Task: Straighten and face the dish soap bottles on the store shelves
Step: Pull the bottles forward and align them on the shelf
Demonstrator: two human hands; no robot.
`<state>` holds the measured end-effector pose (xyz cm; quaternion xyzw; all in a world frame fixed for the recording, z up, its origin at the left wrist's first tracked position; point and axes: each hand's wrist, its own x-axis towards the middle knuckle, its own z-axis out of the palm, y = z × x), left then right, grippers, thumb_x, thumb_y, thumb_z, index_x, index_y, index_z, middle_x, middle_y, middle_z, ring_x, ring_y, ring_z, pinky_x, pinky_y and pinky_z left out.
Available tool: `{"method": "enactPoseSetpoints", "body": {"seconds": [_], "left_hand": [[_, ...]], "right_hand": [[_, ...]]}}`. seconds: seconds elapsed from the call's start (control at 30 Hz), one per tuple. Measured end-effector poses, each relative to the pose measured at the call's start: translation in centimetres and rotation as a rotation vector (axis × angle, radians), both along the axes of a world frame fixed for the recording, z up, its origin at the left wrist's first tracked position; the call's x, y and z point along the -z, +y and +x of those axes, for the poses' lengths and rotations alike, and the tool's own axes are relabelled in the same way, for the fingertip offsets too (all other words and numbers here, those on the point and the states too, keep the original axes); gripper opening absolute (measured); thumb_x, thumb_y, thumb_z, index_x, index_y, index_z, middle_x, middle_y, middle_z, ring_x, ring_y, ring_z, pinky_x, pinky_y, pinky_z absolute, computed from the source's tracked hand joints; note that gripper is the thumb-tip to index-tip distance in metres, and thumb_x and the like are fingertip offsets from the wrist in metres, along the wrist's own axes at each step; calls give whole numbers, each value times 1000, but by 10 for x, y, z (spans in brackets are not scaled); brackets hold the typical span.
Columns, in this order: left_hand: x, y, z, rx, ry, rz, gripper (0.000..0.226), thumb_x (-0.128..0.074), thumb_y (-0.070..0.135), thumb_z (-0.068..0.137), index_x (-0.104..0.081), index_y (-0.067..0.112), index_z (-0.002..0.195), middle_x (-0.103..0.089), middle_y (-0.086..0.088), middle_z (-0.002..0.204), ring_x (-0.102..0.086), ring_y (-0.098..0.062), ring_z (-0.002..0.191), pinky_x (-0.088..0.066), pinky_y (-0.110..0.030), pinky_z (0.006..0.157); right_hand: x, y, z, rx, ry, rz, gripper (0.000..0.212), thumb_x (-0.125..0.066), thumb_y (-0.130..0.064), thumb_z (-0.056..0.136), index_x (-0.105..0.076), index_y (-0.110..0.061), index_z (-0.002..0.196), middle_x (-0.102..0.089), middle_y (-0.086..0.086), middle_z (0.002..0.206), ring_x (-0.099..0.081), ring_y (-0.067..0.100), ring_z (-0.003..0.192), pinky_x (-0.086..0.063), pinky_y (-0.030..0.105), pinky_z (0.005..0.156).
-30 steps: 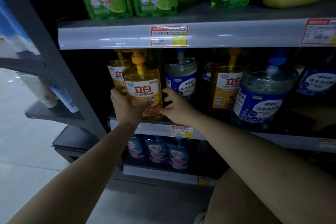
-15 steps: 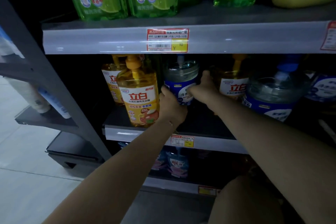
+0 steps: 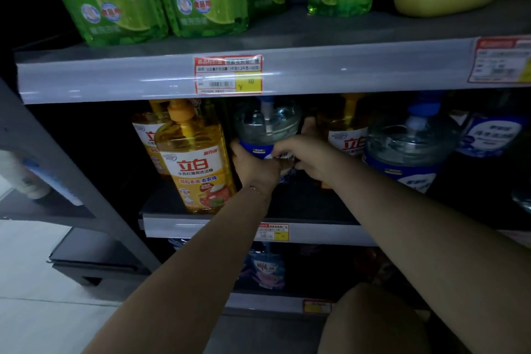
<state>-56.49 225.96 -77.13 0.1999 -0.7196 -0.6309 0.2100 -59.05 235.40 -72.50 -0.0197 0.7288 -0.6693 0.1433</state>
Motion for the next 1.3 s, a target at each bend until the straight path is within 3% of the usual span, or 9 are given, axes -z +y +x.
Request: {"method": "enactPoseSetpoints", "body": {"seconds": [0.3, 0.47, 0.63, 0.77, 0.93, 1.07, 1.13, 1.2, 1.3], "left_hand": [[-7, 3, 42, 46, 137, 76, 81, -86, -8, 56, -41, 19, 117, -58, 4, 113, -58, -17, 105, -55, -38, 86], [-2, 5, 72, 73, 194, 20, 90, -88, -3, 56, -42, 23, 129, -61, 7, 118, -61, -14, 107, -57, -38, 87], [-4, 13, 101, 134, 258, -69, 95, -93, 2, 51, -43, 25, 128, -58, 23, 109, -57, 17, 93, -50, -5, 72], [-19, 25, 117, 188, 306, -165, 86, -95, 8, 50, -43, 44, 107, -58, 23, 109, -55, 21, 92, -46, -1, 71], [-35, 44, 130, 271, 352, -285, 84, -97, 25, 47, -42, 51, 106, -60, 23, 110, -58, 11, 100, -49, -7, 75], [-44, 70, 136, 331, 388, -405, 89, -94, 45, 45, -38, 46, 115, -58, 25, 113, -56, 14, 102, -47, -5, 78], [-47, 88, 138, 371, 400, -428, 91, -91, 53, 43, -37, 44, 116, -58, 25, 113, -56, 13, 101, -47, -6, 78], [-49, 109, 139, 415, 405, -436, 90, -90, 55, 42, -38, 40, 114, -57, 26, 110, -56, 14, 98, -48, -9, 76], [-48, 143, 140, 468, 432, -421, 90, -93, 49, 43, -38, 37, 113, -56, 28, 107, -57, 11, 96, -51, -11, 77]], "right_hand": [[-5, 11, 33, -48, 130, 20, 90, -79, 5, 60, -30, -25, 128, -52, 0, 119, -53, 19, 107, -51, 32, 68], [-12, 25, 67, -90, 293, 123, 90, -84, 0, 59, -25, -25, 123, -47, -13, 104, -51, 5, 95, -51, 22, 69], [-19, 50, 97, -152, 415, 171, 103, -87, -5, 61, -22, -23, 139, -45, -16, 113, -46, 3, 107, -36, 2, 70], [-33, 73, 112, -163, 487, 177, 111, -88, -5, 59, -23, -22, 146, -49, -10, 124, -48, 5, 113, -38, 5, 79], [-47, 111, 128, -125, 544, 176, 104, -91, -6, 54, -33, -24, 139, -54, -18, 117, -54, -5, 104, -45, 9, 81], [-58, 151, 144, -95, 554, 189, 99, -91, -7, 55, -37, -27, 135, -54, -21, 116, -55, -12, 101, -49, 9, 78], [-63, 174, 151, -69, 551, 207, 96, -92, -10, 53, -40, -29, 132, -57, -18, 117, -58, -6, 103, -53, 20, 85], [-66, 198, 159, -37, 551, 242, 95, -93, -15, 50, -43, -31, 129, -58, -15, 119, -60, 3, 106, -54, 33, 89], [-71, 232, 170, 5, 548, 299, 91, -93, -15, 51, -45, -34, 126, -55, -23, 116, -59, -2, 103, -54, 29, 86]]}}
